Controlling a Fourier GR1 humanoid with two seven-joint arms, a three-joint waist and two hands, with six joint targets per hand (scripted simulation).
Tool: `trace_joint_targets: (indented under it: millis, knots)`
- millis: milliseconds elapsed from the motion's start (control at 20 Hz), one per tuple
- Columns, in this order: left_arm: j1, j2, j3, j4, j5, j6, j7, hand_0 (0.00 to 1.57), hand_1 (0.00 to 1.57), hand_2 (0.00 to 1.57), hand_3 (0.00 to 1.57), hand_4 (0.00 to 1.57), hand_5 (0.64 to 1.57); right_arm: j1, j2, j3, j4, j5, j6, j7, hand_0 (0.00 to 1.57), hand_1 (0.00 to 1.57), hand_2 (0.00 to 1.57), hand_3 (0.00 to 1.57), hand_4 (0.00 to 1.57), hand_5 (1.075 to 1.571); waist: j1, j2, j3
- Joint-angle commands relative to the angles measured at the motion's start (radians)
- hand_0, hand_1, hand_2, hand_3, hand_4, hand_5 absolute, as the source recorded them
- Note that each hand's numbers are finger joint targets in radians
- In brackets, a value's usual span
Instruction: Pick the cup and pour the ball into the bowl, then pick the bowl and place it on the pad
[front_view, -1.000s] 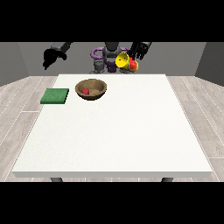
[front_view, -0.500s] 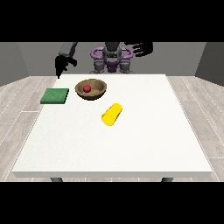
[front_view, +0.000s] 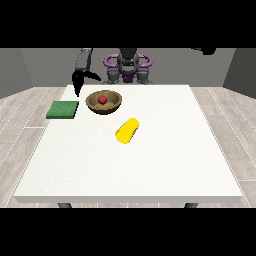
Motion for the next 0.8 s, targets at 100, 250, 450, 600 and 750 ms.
trace_joint_targets:
  millis: [100,250,450,600,750]
  knots:
    - [-0.025,0.157,0.090,0.055,0.133,-0.122,0.089,0.00,0.00,0.00,0.00,0.25,1.552,0.035,0.074,0.065,0.003,0.042,-0.024,-0.058,0.00,0.00,0.00,0.00,0.00,1.570,-0.045,0.038,0.0026]
    - [-0.024,0.193,0.101,0.039,0.168,-0.120,0.124,0.00,0.00,0.00,0.00,0.23,1.558,0.012,0.027,0.018,0.062,0.007,0.018,-0.077,0.00,0.00,0.00,0.00,0.00,1.571,-0.031,0.041,0.0028]
    - [0.030,0.176,0.076,-0.015,0.196,-0.161,0.103,0.00,0.00,0.00,0.00,0.18,1.563,0.025,0.028,-0.022,0.153,-0.011,0.030,-0.195,0.00,0.00,0.00,0.00,0.00,1.570,-0.008,0.056,0.0030]
    - [-0.005,0.212,0.078,-0.011,0.237,-0.147,0.179,0.00,0.00,0.00,0.00,0.16,1.563,-0.008,0.018,-0.026,0.203,-0.010,0.029,-0.180,0.00,0.00,0.00,0.00,0.00,1.571,-0.011,0.052,0.0031]
    - [-0.021,0.173,0.073,-0.058,0.262,-0.114,0.168,0.00,0.00,0.00,0.00,0.15,1.566,-0.024,-0.009,-0.065,0.290,-0.034,0.070,-0.244,0.00,0.00,0.00,0.00,0.00,1.571,0.019,0.103,0.0036]
